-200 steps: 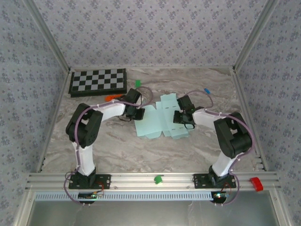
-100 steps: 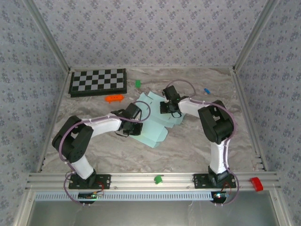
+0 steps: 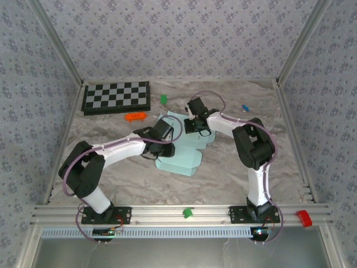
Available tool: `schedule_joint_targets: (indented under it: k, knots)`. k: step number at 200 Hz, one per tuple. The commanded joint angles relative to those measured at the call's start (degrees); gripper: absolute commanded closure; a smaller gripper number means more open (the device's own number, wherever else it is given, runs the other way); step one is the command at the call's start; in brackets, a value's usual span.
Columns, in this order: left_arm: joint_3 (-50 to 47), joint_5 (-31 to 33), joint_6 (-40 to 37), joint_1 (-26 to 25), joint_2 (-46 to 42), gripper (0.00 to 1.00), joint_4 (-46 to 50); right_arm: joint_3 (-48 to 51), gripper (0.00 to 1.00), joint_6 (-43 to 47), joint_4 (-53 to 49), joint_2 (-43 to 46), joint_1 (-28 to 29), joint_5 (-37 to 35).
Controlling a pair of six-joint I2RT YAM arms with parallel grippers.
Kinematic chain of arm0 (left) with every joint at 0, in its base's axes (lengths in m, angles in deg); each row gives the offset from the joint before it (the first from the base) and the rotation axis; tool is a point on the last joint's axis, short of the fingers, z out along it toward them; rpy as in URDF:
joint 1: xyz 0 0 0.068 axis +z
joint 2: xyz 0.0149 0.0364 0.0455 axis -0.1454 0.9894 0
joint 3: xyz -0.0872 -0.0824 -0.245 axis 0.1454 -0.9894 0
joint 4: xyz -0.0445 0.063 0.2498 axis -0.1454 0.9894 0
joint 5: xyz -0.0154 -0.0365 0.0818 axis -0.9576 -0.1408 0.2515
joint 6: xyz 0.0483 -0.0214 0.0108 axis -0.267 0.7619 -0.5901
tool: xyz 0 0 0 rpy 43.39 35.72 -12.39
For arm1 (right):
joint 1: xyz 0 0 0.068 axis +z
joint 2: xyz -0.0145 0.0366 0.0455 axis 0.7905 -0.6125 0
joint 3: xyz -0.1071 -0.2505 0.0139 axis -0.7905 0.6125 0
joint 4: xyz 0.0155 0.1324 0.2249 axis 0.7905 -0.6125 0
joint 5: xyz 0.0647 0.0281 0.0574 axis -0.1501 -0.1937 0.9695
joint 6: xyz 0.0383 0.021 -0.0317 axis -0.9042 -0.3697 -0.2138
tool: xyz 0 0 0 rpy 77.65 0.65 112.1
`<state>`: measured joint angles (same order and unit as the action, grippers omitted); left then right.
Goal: Fold the paper box
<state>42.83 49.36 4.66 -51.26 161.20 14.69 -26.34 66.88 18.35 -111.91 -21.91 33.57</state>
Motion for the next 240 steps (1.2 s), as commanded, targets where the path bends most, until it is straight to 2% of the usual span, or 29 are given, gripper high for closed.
schedule_joint_targets:
  k: [1, 28, 64, 91, 122, 184, 240]
  knots:
    - [5.44, 3.03, -2.81, 2.49, -1.21, 0.67, 2.13, -1.52, 0.92, -0.74, -2.87, 4.88, -0.79, 0.34]
    - [11.06, 2.81, -6.64, 5.77, 2.29, 0.61, 2.4, 1.52, 0.86, -4.12, -1.6, 7.16, -0.97, 1.31]
    - [22.09, 2.31, -11.22, 9.86, 11.01, 0.6, 3.34, 5.93, 0.85, -8.78, 1.75, 8.31, -1.06, 2.47]
    - [31.39, 3.48, -14.9, 10.88, 18.08, 0.55, 5.56, 8.21, 0.86, -10.96, 3.26, 7.73, -0.6, 2.53]
    - [39.34, 3.86, -16.55, 12.11, 25.2, 0.55, 7.73, 9.88, 0.87, -12.34, 4.52, 6.62, -0.09, 3.02]
    - [48.88, 5.15, -18.61, 13.7, 33.81, 0.5, 12.03, 12.69, 0.89, -11.95, 4.01, 4.82, 0.07, 2.3]
    - [55.09, 1.76, -20.25, 14.07, 38.95, 0.49, 15.13, 13.61, 0.89, -12.37, 4.58, 3.78, 0.17, 2.16]
